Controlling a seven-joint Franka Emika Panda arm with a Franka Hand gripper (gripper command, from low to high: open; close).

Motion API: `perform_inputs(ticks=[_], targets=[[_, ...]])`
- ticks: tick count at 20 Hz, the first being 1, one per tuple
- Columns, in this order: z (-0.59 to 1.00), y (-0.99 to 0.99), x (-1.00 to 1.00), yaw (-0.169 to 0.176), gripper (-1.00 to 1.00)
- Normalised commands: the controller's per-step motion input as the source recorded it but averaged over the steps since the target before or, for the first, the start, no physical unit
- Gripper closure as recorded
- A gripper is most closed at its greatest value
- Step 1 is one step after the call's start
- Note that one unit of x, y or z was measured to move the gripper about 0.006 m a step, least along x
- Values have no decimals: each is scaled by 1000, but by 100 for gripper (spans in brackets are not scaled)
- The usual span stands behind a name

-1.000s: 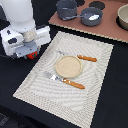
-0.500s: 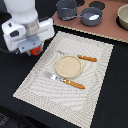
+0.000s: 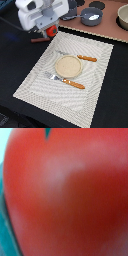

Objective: Place the fish, sausage, and tomato into the frying pan.

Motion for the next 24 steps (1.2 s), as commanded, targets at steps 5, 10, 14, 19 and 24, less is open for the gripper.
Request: perform_inputs(ticks=[5,10,14,19,24], targets=[[653,755,795,0,100],[198,776,673,0,100],[-8,846,619,0,100],[-2,886,612,0,100],[0,881,618,0,100]])
